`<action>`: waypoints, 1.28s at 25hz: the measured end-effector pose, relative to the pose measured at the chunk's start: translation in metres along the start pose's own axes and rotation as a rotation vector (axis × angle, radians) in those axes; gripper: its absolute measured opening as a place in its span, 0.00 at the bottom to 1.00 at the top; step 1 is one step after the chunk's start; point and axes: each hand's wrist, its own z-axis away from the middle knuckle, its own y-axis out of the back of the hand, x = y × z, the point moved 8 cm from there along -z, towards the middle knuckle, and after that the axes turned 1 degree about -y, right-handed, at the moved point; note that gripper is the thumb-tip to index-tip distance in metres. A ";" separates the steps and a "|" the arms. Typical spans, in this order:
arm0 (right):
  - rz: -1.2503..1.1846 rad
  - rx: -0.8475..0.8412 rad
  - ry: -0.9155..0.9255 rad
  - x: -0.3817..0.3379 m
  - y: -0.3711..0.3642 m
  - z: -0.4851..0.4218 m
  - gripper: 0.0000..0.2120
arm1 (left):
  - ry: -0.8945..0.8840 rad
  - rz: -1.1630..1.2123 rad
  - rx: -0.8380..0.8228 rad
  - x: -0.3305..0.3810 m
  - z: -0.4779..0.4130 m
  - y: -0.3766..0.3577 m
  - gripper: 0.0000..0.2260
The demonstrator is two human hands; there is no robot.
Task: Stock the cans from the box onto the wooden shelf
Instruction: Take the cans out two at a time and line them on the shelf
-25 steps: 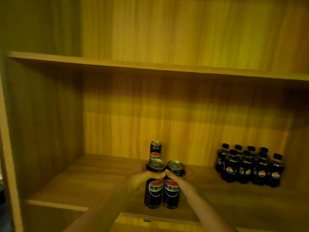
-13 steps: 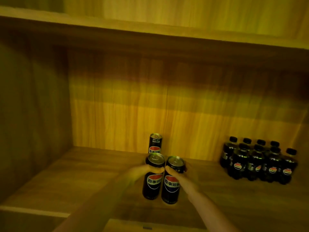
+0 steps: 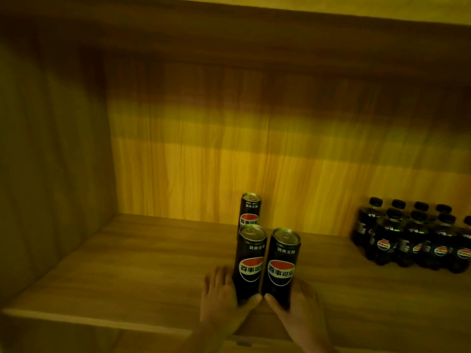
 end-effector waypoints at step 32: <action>0.118 0.021 0.030 -0.009 0.008 -0.024 0.35 | 0.049 -0.165 0.043 -0.022 -0.046 0.017 0.44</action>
